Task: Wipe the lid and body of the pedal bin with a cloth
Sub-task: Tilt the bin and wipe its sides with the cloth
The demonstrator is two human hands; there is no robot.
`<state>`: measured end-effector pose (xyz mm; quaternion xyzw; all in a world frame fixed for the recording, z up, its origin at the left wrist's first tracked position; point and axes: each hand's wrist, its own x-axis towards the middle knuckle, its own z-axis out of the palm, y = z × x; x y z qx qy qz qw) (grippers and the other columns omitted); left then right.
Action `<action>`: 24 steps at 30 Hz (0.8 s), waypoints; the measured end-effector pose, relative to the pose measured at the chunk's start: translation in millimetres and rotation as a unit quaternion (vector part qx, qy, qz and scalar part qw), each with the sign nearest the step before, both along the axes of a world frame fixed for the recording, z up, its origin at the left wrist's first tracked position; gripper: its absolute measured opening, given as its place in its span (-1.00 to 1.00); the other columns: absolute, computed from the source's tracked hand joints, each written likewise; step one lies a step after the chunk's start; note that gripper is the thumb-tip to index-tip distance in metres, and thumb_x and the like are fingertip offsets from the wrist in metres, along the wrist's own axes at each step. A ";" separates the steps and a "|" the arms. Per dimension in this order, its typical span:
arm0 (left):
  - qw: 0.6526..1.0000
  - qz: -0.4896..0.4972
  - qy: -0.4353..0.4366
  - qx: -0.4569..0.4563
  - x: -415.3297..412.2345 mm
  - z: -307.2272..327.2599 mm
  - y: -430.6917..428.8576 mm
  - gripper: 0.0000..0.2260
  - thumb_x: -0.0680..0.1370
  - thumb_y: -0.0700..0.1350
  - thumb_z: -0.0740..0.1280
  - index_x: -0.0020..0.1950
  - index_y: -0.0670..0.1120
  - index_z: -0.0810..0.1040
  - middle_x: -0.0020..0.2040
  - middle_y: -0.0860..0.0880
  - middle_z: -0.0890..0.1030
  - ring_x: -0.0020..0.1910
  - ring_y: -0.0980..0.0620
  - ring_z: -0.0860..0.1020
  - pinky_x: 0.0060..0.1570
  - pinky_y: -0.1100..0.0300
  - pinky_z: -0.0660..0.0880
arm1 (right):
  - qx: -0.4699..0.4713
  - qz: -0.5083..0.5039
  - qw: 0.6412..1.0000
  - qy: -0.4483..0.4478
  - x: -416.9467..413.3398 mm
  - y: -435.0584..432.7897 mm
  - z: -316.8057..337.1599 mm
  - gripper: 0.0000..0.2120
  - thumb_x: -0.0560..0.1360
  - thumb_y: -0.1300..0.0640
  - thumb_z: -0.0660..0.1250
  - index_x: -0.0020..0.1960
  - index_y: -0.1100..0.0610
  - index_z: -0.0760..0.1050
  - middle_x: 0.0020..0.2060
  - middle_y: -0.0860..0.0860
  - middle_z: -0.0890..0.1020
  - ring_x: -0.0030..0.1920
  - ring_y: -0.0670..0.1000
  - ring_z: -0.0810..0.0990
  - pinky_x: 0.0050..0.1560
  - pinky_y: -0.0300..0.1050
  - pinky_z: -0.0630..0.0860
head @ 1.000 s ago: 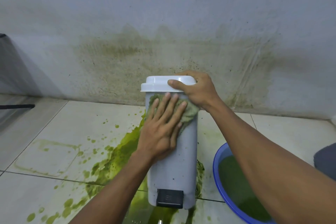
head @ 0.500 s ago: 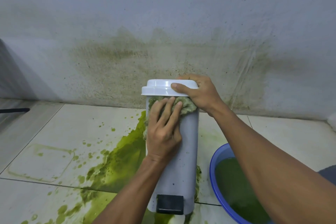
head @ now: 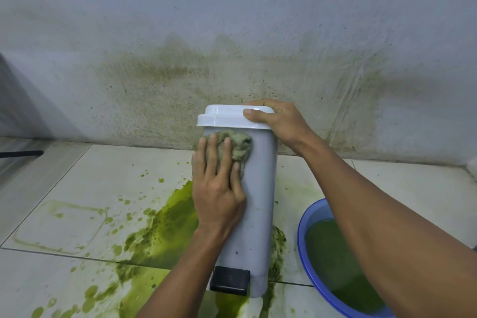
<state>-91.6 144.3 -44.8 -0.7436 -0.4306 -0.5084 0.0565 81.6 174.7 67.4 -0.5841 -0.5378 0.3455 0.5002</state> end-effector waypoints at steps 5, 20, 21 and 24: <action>0.999 -0.029 0.043 -0.002 35.0 11.1 -9.9 -0.53 0.61 -0.19 0.19 0.54 -0.21 0.40 0.57 -0.22 0.34 0.59 -0.27 0.22 0.57 -0.24 0.12 | -0.017 0.008 1.000 0.022 6.9 0.3 1.7 -0.84 0.39 0.02 0.51 -0.04 0.01 0.70 -0.08 -0.09 0.71 -0.07 -0.08 0.64 0.07 -0.12 0.51; 0.999 -0.013 0.029 -0.017 24.4 8.5 -21.2 -0.53 0.63 -0.06 0.23 0.54 -0.13 0.41 0.58 -0.19 0.33 0.60 -0.22 0.22 0.58 -0.21 0.11 | 0.044 -0.014 0.999 -0.015 2.2 -11.4 -10.5 -0.75 0.40 -0.07 0.54 0.04 -0.02 0.67 0.00 -0.11 0.69 -0.02 -0.10 0.63 0.01 -0.22 0.54; 0.999 -0.014 0.034 -0.020 33.5 12.7 -23.8 -0.52 0.62 -0.08 0.24 0.54 -0.15 0.41 0.57 -0.20 0.34 0.61 -0.24 0.21 0.58 -0.22 0.10 | 0.040 -0.013 0.999 -0.012 3.1 -11.3 -9.3 -0.77 0.41 -0.05 0.54 0.03 -0.02 0.68 -0.01 -0.12 0.69 -0.04 -0.12 0.63 0.00 -0.24 0.53; 0.993 -0.051 0.105 0.004 55.2 18.6 -29.8 -0.50 0.56 -0.15 0.35 0.51 -0.16 0.46 0.56 -0.19 0.37 0.60 -0.24 0.21 0.56 -0.25 0.14 | 0.029 0.003 1.000 0.000 10.2 -12.9 -6.8 -0.77 0.42 -0.03 0.53 0.05 -0.02 0.68 0.01 -0.09 0.70 -0.02 -0.09 0.65 0.04 -0.19 0.57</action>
